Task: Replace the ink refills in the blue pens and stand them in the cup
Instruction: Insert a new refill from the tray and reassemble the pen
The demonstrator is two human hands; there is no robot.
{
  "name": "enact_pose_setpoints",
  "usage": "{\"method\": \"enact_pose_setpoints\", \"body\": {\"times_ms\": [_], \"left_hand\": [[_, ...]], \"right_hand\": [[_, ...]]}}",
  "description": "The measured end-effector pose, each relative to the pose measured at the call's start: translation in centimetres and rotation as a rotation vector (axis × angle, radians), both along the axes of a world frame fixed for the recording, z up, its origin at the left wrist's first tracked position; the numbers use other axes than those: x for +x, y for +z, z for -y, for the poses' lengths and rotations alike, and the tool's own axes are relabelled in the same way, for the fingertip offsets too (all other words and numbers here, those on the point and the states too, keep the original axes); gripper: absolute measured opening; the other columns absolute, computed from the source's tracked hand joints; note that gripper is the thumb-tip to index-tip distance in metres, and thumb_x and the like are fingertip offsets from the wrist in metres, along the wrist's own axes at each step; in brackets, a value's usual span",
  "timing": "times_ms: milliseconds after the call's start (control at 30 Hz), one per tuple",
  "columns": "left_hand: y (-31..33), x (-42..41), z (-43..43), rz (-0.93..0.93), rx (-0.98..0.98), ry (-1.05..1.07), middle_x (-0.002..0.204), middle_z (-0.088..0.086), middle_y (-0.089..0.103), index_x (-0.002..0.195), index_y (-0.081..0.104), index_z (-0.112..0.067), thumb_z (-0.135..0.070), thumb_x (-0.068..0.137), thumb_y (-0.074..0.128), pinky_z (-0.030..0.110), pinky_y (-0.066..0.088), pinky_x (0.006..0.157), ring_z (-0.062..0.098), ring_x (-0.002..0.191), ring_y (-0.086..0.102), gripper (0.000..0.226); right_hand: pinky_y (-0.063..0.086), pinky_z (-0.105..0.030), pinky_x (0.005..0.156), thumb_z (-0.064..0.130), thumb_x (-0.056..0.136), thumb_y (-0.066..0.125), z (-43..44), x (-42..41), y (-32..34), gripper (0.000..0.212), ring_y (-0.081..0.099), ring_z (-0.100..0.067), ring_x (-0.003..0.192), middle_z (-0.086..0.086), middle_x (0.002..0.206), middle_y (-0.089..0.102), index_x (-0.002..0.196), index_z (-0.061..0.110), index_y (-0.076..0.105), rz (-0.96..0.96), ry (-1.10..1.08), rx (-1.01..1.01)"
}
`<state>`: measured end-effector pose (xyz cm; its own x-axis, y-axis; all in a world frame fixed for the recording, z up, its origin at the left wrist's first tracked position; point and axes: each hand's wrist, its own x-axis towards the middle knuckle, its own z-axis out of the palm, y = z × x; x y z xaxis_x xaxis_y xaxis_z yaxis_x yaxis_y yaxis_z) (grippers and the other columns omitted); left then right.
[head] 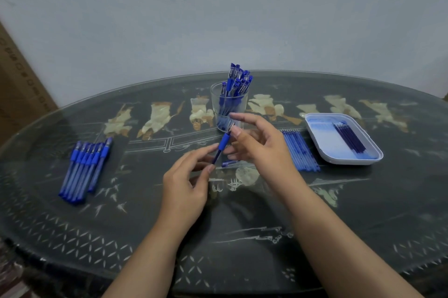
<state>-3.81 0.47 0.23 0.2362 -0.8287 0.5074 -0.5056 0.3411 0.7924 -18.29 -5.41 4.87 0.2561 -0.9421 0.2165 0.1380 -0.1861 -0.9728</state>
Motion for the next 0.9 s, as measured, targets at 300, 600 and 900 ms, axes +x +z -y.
{"method": "enact_pose_setpoints", "body": {"times_ms": [300, 600, 900], "left_hand": [[0.1, 0.0, 0.0, -0.003, 0.003, -0.008, 0.096, -0.012, 0.065, 0.111, 0.064, -0.040, 0.008, 0.083, 0.067, 0.005, 0.046, 0.075, 0.000, 0.088, 0.064, 0.056], [-0.2, 0.1, 0.1, -0.011, -0.001, -0.008, 0.096, -0.011, 0.066, 0.111, 0.065, -0.039, 0.009, 0.084, 0.066, 0.007, 0.048, 0.077, 0.003, 0.088, 0.065, 0.055], [-0.8, 0.4, 0.4, -0.052, 0.009, 0.007, 0.098, -0.008, 0.066, 0.117, 0.066, -0.034, 0.006, 0.086, 0.064, 0.011, 0.049, 0.078, 0.009, 0.089, 0.066, 0.051]], "right_hand": [[0.060, -0.043, 0.073, 0.017, 0.094, 0.061, 0.0, 0.0, 0.1, 0.015, 0.070, -0.024, 0.072, -0.007, 0.081, 0.073, 0.108, 0.014, 0.063, 0.027, 0.012, 0.036], [0.061, -0.044, 0.072, 0.012, 0.093, 0.063, 0.0, 0.1, -0.2, 0.017, 0.069, -0.026, 0.073, -0.013, 0.083, 0.072, 0.109, 0.011, 0.064, 0.021, 0.015, 0.019], [0.057, -0.035, 0.081, 0.023, 0.093, 0.064, 1.3, -0.1, -2.1, 0.025, 0.068, -0.016, 0.085, -0.003, 0.086, 0.071, 0.118, 0.025, 0.061, -0.268, -0.155, -0.140]]}}
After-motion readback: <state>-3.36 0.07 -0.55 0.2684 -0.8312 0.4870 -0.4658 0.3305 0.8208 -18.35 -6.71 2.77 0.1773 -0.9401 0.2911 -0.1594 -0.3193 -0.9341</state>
